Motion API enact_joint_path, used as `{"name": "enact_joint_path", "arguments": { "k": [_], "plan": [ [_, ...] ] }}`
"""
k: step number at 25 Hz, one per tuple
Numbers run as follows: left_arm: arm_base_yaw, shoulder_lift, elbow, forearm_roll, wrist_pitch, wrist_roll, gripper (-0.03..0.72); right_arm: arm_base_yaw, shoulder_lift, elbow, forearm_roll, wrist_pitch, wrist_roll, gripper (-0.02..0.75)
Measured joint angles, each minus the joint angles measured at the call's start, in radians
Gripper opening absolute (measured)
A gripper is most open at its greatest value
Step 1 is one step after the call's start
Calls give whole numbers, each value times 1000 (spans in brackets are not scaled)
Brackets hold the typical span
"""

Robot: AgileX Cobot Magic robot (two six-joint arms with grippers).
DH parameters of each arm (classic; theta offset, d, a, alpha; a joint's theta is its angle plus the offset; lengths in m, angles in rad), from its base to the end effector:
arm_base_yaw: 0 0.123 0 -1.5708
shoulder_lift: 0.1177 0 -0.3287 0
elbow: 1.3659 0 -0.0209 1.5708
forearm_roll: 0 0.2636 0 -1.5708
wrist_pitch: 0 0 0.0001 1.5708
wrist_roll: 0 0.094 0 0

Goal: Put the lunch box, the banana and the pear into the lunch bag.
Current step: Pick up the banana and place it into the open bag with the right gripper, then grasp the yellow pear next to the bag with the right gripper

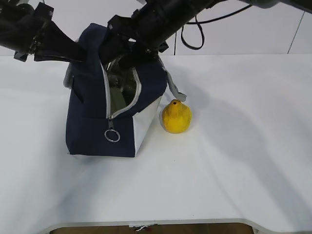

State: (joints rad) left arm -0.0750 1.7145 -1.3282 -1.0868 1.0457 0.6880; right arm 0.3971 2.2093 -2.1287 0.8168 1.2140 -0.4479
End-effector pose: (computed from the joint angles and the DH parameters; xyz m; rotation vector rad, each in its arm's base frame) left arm 0.3703 -0.1001 0.3328 0.3415 2.3776 -1.1595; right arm 0.4567 0.2612 0.3246 -0.8696 2.4122 1.0954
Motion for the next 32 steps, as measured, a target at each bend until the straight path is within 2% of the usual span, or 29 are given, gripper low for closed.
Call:
{"name": "enact_joint_path", "arguments": {
  "k": [4,9,15,19,24,32],
  "plan": [
    [0,0,0,18,-2,0,-5,0,-30,-47,-150,11,40,567],
    [13,0,0,56,2,0,-5,0,-120,-49,-434,27,158,561],
    [73,0,0,118,21,0,-5,0,-284,84,-623,34,242,560],
    [108,0,0,148,38,0,-5,0,-337,206,-655,36,261,560],
    [117,0,0,158,40,0,-5,0,-339,297,-663,36,270,560],
    [117,0,0,160,40,0,-5,0,-258,315,-671,34,270,559]
  ]
}}
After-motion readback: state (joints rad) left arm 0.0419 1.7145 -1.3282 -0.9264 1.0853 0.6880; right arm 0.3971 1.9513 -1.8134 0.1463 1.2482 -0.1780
